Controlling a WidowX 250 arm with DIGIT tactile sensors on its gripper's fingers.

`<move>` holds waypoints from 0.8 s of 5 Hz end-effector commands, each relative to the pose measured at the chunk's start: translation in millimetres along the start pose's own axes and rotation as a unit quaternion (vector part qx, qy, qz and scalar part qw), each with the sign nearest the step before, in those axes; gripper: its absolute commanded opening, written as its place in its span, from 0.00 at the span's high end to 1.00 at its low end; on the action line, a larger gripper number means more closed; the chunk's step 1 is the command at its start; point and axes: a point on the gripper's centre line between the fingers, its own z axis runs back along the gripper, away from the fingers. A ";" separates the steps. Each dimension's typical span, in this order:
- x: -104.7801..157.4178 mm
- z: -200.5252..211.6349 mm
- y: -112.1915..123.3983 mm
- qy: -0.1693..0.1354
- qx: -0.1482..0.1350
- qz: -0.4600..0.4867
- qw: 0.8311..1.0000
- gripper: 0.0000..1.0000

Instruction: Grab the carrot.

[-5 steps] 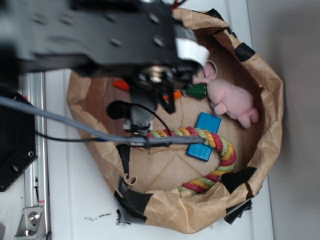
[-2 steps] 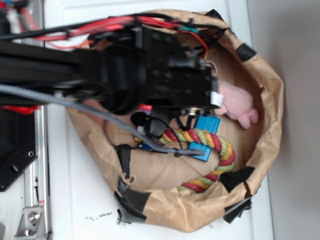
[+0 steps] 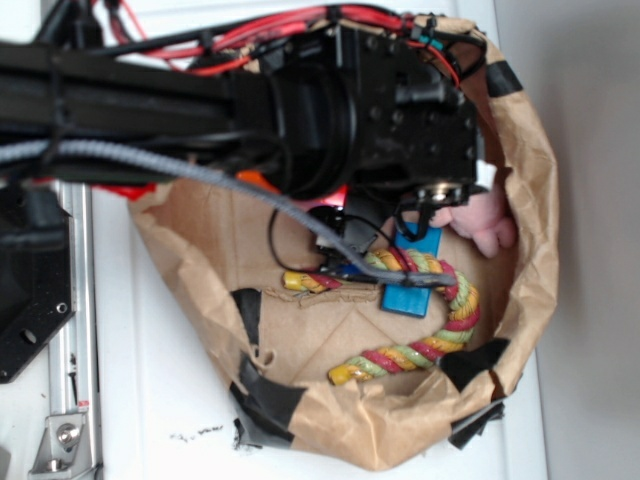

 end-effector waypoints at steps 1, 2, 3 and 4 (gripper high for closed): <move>-3.4 53.7 8.3 -0.042 0.014 0.029 0.999 1.00; -7.4 103.6 5.7 -0.122 -0.016 0.071 0.990 1.00; -13.6 154.5 -1.4 -0.180 -0.032 0.092 0.979 1.00; -30.2 193.2 -6.2 -0.180 -0.024 0.126 0.975 1.00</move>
